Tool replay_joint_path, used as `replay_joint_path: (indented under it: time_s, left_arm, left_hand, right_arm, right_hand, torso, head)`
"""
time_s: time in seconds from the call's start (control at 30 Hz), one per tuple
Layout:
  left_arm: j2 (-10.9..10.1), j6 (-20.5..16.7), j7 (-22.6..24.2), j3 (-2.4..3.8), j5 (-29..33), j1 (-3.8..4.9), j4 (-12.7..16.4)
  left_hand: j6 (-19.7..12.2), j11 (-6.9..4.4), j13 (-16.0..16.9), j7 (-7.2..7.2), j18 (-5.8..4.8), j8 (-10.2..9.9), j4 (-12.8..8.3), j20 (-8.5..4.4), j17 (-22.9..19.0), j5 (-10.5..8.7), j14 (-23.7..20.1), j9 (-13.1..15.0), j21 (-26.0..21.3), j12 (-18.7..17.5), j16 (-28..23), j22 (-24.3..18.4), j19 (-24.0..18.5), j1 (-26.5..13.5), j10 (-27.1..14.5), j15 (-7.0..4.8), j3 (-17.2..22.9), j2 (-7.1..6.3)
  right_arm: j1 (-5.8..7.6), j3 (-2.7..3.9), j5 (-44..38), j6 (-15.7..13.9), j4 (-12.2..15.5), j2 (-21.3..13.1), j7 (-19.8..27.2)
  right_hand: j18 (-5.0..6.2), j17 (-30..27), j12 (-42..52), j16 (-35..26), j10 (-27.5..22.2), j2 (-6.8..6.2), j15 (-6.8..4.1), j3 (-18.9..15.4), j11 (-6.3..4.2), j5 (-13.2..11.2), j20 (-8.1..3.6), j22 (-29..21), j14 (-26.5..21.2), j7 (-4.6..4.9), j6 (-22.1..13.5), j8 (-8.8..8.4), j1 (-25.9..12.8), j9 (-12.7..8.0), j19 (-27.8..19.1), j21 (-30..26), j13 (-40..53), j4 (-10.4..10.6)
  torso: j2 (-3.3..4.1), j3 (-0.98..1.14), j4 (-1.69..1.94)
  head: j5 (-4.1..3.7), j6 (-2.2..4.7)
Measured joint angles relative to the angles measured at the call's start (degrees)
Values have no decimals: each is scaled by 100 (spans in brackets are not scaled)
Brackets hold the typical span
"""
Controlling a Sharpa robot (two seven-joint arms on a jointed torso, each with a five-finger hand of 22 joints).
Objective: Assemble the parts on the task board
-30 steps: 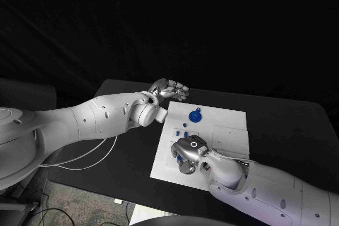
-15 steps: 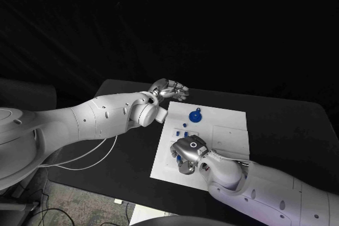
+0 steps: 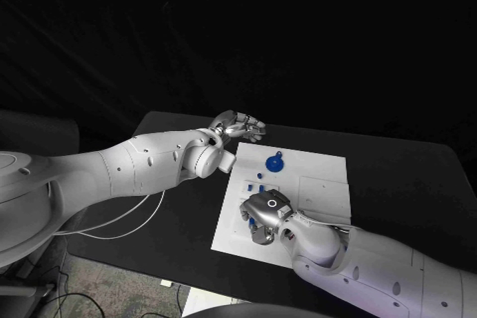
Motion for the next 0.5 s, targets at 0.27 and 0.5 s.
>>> replay_joint_path:
  time_s: [0.27,0.5]
  left_arm:
    - [1,4,-4,0,-2,0,0]
    - [5,8,-6,0,-3,0,-2]
  left_hand:
    - [0,-3,0,0,0,0,0,0,1,0,0,-5,0,0,0,-1,0,0,-3,0,0,0]
    - [0,-3,-5,0,0,0,0,0,6,0,1,-5,0,0,0,4,0,0,-3,-1,0,0]
  right_arm:
    - [-1,-3,0,2,-26,19,4]
    - [-15,1,1,-8,-47,38,9]
  right_hand:
    - [0,0,0,0,0,1,-6,-1,0,0,7,0,-9,0,0,0,1,5,-7,0,0,-1]
    - [0,0,0,0,0,2,-5,-1,0,0,-10,0,-9,0,0,0,2,5,12,-1,1,-1]
  torso:
    - [0,2,-1]
    - [1,5,-1]
  head:
    - [-4,-7]
    - [4,-18]
